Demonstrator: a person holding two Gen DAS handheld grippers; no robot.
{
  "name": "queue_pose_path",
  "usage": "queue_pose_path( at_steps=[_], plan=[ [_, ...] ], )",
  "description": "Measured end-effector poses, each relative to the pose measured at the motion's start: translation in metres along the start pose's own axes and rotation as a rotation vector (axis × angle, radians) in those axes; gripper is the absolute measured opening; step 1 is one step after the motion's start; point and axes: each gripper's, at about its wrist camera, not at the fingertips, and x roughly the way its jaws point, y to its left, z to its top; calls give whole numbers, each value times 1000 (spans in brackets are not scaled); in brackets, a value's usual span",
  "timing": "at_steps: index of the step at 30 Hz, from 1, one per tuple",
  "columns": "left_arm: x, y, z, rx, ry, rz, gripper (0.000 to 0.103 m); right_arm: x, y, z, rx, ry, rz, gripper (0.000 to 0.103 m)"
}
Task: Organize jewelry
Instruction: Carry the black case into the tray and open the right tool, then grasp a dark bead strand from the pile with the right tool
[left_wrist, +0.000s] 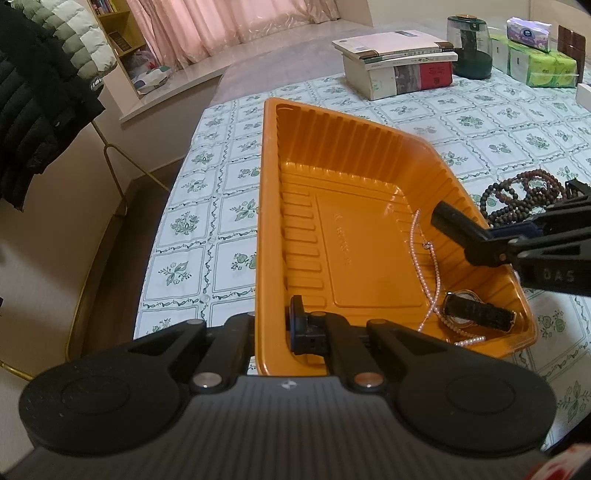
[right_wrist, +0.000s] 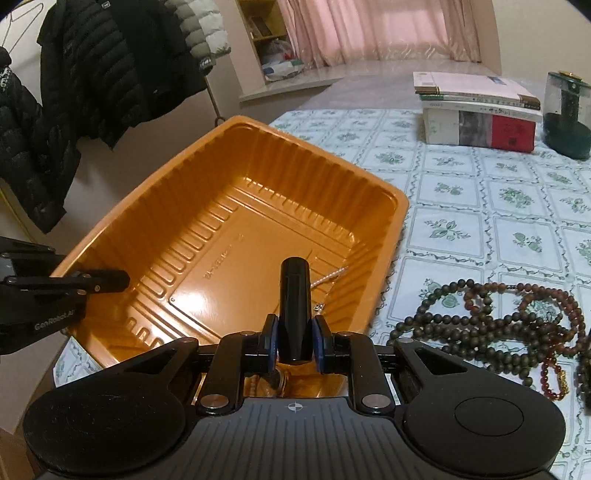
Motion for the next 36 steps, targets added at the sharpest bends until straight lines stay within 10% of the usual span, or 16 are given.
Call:
queue_pose_path(
  at_steps=[11, 27, 36],
  plan=[
    [0, 0, 0, 4, -2, -2, 2, -17, -17, -9, 67, -49, 56, 45],
    [-2, 0, 0, 4, -9, 0, 2, -113, -133, -61, 261, -185, -366, 47],
    [-2, 0, 0, 7, -5, 5, 2, -113, -164, -65, 232, -163, -439, 47]
  ],
)
